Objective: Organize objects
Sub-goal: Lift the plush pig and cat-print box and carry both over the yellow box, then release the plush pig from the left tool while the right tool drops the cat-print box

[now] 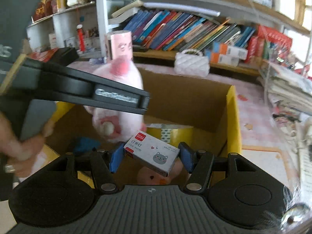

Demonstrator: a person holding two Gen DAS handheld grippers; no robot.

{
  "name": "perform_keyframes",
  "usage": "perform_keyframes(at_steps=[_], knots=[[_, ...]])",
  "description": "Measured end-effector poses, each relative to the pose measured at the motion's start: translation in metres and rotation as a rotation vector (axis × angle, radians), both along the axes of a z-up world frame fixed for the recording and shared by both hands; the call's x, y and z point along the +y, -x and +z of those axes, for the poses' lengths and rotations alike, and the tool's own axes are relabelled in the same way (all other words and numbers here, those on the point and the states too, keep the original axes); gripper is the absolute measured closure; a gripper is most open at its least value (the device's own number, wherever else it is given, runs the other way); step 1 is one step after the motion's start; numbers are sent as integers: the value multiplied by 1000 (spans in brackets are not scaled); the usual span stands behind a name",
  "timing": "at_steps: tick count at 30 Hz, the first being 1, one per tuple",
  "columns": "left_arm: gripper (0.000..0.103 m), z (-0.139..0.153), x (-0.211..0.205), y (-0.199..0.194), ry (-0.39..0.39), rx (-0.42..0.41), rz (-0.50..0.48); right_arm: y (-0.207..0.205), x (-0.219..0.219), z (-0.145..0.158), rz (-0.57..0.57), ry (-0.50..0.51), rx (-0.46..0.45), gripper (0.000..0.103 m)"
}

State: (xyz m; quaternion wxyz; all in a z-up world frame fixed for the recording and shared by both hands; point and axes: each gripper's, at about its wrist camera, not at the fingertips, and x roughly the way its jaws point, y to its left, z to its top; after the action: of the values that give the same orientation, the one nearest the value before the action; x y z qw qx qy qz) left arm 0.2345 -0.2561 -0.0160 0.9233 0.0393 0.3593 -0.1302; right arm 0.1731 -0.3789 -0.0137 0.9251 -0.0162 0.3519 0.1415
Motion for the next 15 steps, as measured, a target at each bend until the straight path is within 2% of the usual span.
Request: perform_keyframes(at_steps=[2,7,11,15], knots=[[25,-1,-1,-1,-11,12,7,-4,-5,-3,6,-51,54,45],[18,0,0,-1,-10,28,17,-5,-5,-2,7,-58,71,45],[9,6,2,11,14,-21,2,-5,-5,-4,-1,-73,81,45],[4,16,5,24,54,-61,-13,-4,-5,-4,-12,-86,87,44]])
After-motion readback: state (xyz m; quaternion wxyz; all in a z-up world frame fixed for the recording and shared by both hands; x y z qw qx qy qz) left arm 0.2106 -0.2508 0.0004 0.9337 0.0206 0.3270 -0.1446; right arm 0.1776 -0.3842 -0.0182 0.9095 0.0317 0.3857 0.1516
